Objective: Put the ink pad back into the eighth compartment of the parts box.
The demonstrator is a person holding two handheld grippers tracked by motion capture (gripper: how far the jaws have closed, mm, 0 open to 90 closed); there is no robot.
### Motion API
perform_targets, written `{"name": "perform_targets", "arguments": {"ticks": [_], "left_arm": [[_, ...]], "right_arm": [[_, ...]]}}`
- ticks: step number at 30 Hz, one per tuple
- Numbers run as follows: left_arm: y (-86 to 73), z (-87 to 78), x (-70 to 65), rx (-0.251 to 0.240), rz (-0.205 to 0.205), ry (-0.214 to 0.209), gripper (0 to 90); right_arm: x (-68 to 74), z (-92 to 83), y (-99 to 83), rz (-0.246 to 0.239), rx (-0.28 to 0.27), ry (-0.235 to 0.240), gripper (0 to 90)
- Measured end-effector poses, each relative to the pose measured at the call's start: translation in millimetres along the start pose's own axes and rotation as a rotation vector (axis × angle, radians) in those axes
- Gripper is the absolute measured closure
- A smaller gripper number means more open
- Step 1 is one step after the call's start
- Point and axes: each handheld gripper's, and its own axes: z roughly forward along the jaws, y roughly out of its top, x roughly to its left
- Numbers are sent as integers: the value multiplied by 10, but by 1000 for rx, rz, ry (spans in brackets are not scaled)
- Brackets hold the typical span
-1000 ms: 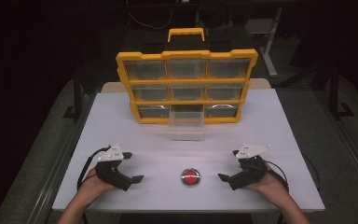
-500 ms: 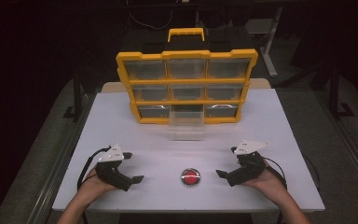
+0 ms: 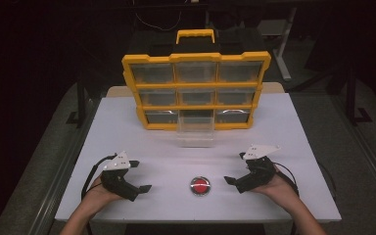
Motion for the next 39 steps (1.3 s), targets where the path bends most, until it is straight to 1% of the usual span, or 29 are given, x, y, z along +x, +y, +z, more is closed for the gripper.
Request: {"name": "perform_targets", "arguments": {"ticks": [3,5,11,14,18,19,22,29,32,37,39], "left_arm": [[-4,10,-2,7,4,1,0],[1,14,-7,7,7,-6,0],[1,15,-8,8,5,-5,1],[4,7,-11,0,5,-8,32],[7,14,-16,2,3,-7,20],[5,28,-22,8,2,-1,0],[9,31,-20,6,1,0,0],[13,34,-29,9,6,1,0],[23,25,-36,-4,0,2,0],[18,34,-33,2,3,-1,0],[22,31,-38,-3,3,-2,0]], "right_arm": [[4,9,10,-5,1,2,0],[5,15,24,-2,0,4,0],[12,39,50,-13,4,6,0],[19,48,57,-11,7,7,0],[16,63,72,-13,10,6,0],[6,66,77,-10,11,7,0],[1,69,79,-7,12,7,0],[28,114,130,-29,24,13,0],[34,123,159,-25,18,17,0],[41,154,198,-34,23,21,0],[43,165,215,-32,22,23,0]]}}
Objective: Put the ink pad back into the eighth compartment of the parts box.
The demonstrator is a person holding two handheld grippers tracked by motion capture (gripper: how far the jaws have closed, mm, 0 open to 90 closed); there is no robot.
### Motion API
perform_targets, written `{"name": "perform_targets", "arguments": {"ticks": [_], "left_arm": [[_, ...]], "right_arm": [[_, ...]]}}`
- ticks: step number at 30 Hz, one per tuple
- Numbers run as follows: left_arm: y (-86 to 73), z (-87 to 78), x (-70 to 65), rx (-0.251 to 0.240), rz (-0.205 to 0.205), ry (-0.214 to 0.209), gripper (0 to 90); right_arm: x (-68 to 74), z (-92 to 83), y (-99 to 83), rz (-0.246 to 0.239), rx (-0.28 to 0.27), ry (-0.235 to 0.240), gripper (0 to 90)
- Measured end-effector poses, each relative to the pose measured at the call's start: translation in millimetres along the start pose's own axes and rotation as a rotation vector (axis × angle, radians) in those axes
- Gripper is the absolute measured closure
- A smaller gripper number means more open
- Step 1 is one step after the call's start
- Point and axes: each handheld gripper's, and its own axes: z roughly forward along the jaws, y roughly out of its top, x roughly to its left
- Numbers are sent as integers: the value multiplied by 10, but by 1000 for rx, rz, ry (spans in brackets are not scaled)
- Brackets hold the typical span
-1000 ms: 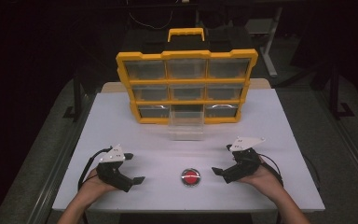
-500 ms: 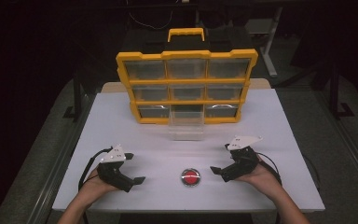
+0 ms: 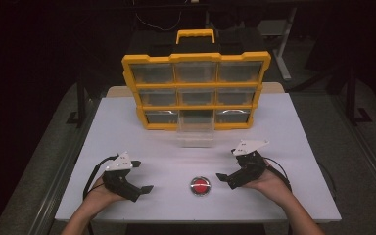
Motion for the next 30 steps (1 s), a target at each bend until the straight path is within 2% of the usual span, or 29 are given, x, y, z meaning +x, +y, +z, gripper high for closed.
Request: {"name": "perform_targets", "arguments": {"ticks": [30], "left_arm": [[-2,1,0,-4,-2,3,0]], "right_arm": [[71,135,137,-22,29,40,0]]}}
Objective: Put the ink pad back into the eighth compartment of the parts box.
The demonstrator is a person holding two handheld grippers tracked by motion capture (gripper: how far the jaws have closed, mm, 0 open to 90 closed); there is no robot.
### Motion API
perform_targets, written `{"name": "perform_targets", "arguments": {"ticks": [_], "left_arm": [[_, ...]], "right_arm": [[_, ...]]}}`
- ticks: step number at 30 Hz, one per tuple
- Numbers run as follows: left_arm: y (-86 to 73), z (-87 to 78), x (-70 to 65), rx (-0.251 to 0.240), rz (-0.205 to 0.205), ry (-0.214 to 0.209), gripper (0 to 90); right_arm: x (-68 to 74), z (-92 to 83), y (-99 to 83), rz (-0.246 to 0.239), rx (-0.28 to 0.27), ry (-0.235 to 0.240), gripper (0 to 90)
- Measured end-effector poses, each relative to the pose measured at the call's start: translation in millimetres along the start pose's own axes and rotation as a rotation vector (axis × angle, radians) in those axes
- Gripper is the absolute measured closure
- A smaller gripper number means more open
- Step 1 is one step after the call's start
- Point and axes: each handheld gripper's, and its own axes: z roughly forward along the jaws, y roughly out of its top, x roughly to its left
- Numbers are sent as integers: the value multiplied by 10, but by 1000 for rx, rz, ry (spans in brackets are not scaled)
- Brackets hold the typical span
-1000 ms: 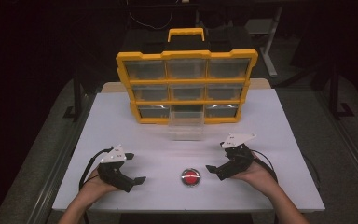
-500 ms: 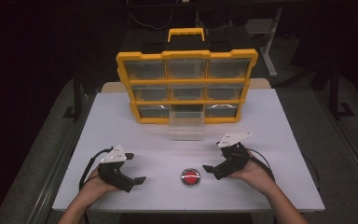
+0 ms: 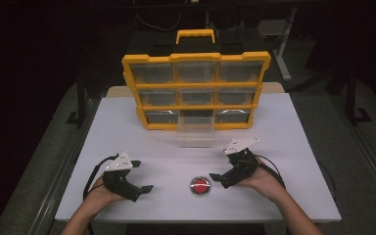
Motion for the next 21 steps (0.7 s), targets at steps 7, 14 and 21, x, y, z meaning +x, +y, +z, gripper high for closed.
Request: {"name": "perform_targets", "arguments": {"ticks": [7,14,21], "left_arm": [[4,9,-2,-6,0,-2,0],[1,27,6,1,6,4,0],[-4,41,1,4,17,13,0]], "right_arm": [[27,42,37,-5,22,10,0],[56,98,89,-18,30,19,0],[83,138,121,-38,19,40,0]]}}
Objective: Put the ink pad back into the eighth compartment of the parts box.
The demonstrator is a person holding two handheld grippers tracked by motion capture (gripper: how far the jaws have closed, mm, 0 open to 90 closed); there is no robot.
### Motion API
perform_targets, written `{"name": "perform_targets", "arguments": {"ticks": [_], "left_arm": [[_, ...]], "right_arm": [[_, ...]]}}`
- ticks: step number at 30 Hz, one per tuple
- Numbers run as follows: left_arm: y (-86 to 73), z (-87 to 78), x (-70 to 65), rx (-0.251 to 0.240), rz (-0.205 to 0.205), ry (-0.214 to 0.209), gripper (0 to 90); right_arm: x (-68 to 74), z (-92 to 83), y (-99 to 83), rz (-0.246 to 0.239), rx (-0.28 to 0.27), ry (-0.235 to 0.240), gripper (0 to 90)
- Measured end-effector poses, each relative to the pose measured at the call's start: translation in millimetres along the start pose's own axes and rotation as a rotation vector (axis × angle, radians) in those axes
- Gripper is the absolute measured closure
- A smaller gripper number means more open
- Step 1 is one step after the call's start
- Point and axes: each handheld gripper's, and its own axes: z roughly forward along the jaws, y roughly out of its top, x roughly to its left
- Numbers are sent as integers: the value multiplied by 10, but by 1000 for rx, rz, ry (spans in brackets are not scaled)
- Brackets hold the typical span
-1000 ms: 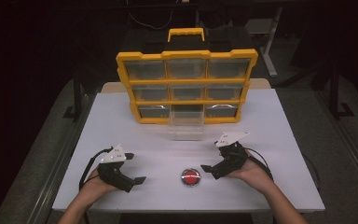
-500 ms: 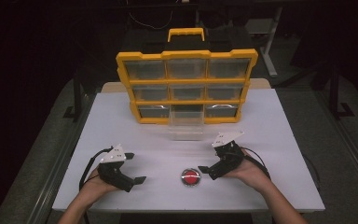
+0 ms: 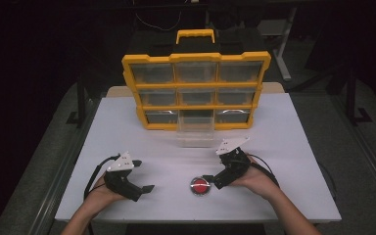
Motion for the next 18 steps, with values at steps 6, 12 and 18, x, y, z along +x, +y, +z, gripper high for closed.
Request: {"name": "perform_targets", "arguments": {"ticks": [6,12,18], "left_arm": [[0,-1,-8,1,-2,-7,0],[-3,-6,-3,3,0,-9,0],[-4,-5,2,7,-4,-10,0]], "right_arm": [[33,25,25,-3,-6,16,0],[83,73,41,-20,1,36,0],[118,109,48,-24,9,47,0]]}}
